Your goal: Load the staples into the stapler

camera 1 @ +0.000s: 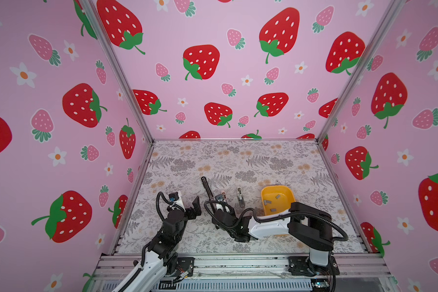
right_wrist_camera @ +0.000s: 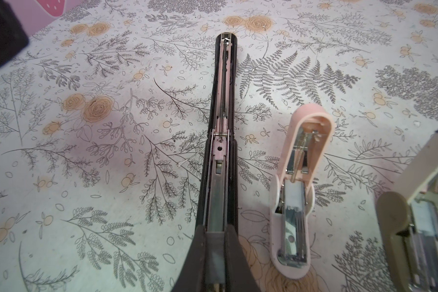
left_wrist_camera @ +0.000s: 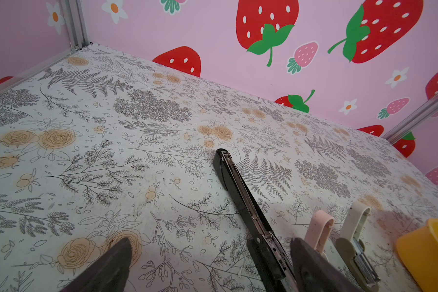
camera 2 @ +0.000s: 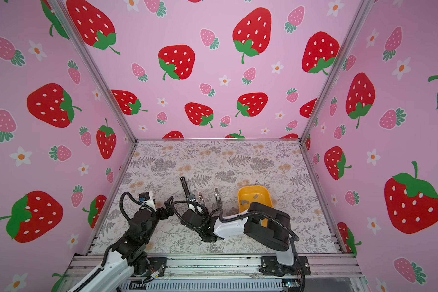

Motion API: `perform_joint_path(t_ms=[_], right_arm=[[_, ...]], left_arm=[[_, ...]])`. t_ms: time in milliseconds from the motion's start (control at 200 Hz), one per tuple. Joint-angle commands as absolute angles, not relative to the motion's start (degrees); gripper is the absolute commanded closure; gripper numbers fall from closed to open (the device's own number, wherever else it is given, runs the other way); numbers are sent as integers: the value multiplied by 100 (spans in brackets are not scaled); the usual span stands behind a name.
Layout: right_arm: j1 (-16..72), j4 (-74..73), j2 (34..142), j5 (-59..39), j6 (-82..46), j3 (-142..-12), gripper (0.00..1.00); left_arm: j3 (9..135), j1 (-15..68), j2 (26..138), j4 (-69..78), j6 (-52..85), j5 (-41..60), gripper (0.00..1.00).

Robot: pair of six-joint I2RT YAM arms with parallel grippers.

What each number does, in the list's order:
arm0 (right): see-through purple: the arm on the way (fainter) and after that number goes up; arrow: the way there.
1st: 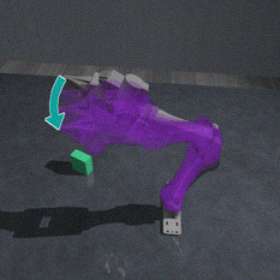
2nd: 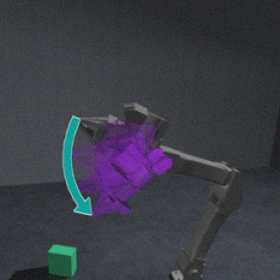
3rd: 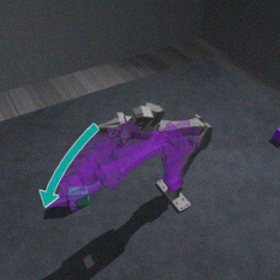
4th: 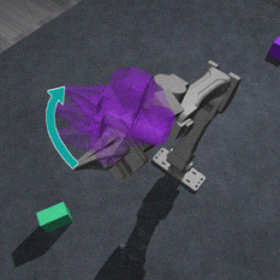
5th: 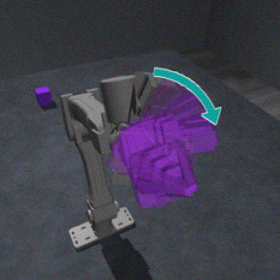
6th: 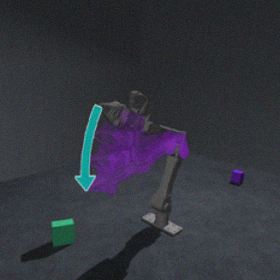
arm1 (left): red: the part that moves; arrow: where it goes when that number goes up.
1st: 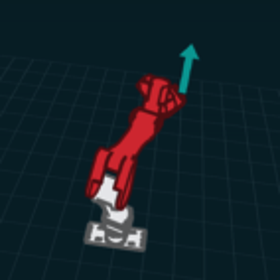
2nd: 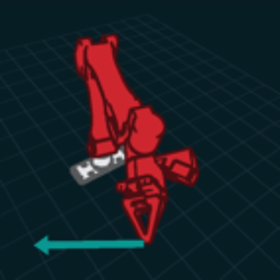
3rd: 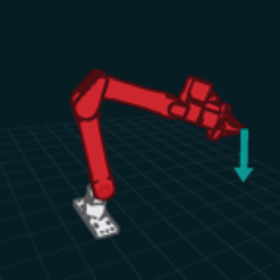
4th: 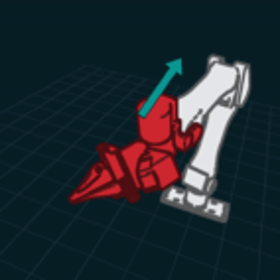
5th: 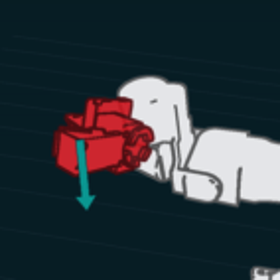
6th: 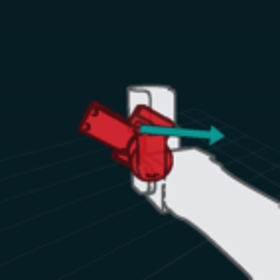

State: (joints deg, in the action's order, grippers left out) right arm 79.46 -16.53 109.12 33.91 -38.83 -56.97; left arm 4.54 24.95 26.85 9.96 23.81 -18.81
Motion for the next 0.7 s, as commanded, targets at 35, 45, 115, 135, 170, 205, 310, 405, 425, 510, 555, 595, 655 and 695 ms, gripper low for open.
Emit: perform_joint_path(t_ms=[35, 45, 115, 135, 170, 205, 310, 405, 425, 510, 555, 595, 655, 695], right_arm=[[7989, -1551, 10756, 3542, -3832, -5753, 97], [7989, -1550, 10751, 3542, -3823, -5756, 97], [7997, -1563, 10734, 3525, -3804, -5769, 97], [7998, -1564, 10739, 3516, -3797, -5781, 97], [7998, -1577, 10744, 3516, -3797, -5783, 97], [7998, -1567, 10754, 3516, -3792, -5778, 96], [7998, -1573, 10758, 3500, -3811, -5783, 96], [7998, -1574, 10750, 3489, -3798, -5783, 97], [7998, -1573, 10748, 3491, -3797, -5783, 97], [7998, -1606, 10716, 3473, -3775, -5766, 97], [7998, -1633, 10705, 3472, -3754, -5757, 96], [7998, -1651, 10683, 3472, -3749, -5748, 97], [7998, -1676, 10661, 3474, -3734, -5731, 97], [7998, -1694, 10644, 3467, -3726, -5722, 96]], left_arm=[[440, 2472, 2624, 1008, 2382, -1868, 1], [442, 2470, 2625, 1003, 2382, -1871, 1], [438, 2469, 2619, 1007, 2387, -1872, 1], [439, 2474, 2617, 1010, 2385, -1872, 1], [439, 2474, 2612, 1006, 2382, -1872, 1], [439, 2477, 2618, 1005, 2384, -1874, 1], [439, 2470, 2606, 1010, 2382, -1872, 1], [438, 2476, 2606, 1002, 2382, -1873, 1], [439, 2472, 2605, 1003, 2383, -1873, 1], [431, 2473, 2597, 999, 2389, -1872, 1], [430, 2471, 2587, 993, 2383, -1879, 1], [430, 2470, 2592, 1000, 2382, -1874, 1], [431, 2470, 2591, 989, 2382, -1872, 1], [430, 2477, 2589, 993, 2382, -1874, 1]])
